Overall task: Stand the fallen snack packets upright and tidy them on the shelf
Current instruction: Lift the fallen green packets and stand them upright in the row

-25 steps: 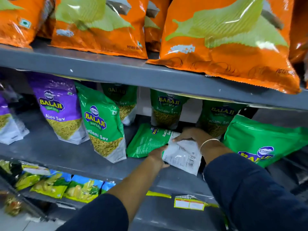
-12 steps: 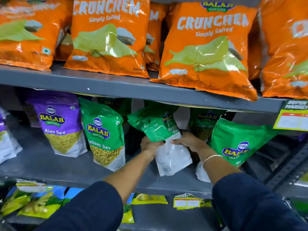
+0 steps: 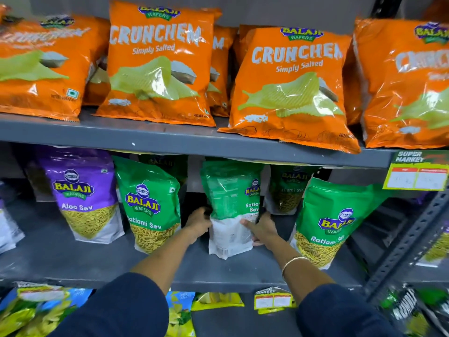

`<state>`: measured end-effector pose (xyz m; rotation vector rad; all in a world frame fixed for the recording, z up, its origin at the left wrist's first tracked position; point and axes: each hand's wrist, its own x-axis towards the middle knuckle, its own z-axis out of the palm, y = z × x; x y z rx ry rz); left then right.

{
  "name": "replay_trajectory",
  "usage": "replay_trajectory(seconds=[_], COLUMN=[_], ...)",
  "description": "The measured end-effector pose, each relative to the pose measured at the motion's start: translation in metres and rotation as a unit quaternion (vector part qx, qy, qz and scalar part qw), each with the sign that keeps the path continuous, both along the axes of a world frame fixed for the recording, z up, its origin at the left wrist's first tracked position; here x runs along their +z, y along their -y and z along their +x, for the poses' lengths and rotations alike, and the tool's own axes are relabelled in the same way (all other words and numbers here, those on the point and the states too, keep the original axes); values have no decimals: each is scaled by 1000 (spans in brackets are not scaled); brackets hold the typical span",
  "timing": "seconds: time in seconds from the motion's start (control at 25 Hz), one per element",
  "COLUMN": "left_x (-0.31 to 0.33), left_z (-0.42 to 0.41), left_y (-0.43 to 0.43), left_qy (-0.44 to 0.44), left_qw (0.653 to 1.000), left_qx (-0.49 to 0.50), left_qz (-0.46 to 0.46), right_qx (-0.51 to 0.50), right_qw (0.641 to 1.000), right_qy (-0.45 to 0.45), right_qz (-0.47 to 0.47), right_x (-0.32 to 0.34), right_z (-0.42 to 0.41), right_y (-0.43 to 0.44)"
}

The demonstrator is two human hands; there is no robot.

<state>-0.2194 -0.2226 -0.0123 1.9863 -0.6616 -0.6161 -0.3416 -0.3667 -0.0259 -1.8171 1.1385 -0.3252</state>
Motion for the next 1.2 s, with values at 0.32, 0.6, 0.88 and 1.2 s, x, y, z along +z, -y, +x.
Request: replay_trajectory(seconds=[0.32, 0.6, 0.88, 1.2], left_x=[-2, -4, -10, -16], left_z=[-12, -5, -4, 5], left_y=[14, 23, 29, 34], left_qy=[-38, -76, -73, -97], left_qw=[995, 993, 995, 990], left_qx=[14, -63, -27, -80], left_qz=[-96, -60, -67, -57], right_qx=[203, 69, 34, 129], right_qw=[972, 993, 993, 976], right_qy=[-98, 93, 19, 140], right_qz=[-69, -1, -116, 106], right_x=[-14, -13, -5, 4], right_z=[-11, -24, -26, -31], right_y=[-18, 1, 23, 16])
